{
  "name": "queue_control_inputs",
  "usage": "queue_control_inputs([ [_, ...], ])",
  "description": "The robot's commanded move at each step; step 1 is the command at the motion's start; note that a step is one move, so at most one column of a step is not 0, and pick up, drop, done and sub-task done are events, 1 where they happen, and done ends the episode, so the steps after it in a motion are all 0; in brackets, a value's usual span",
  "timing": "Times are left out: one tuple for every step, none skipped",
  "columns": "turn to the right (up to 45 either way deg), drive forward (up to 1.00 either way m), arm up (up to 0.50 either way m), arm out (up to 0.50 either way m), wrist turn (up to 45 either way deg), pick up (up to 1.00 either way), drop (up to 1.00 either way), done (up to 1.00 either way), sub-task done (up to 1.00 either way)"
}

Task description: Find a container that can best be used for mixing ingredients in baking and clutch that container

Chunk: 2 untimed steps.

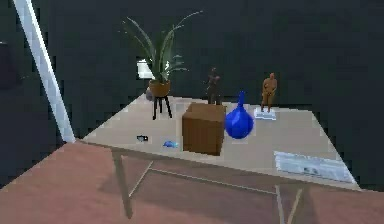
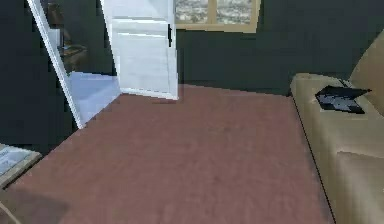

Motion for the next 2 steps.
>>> queue_control_inputs([
  [-45.0, 0.0, 0.0, 0.0, 0.0, 0.0, 0.0, 0.0, 0.0],
  [-45.0, 0.0, 0.0, 0.0, 0.0, 0.0, 0.0, 0.0, 0.0],
])
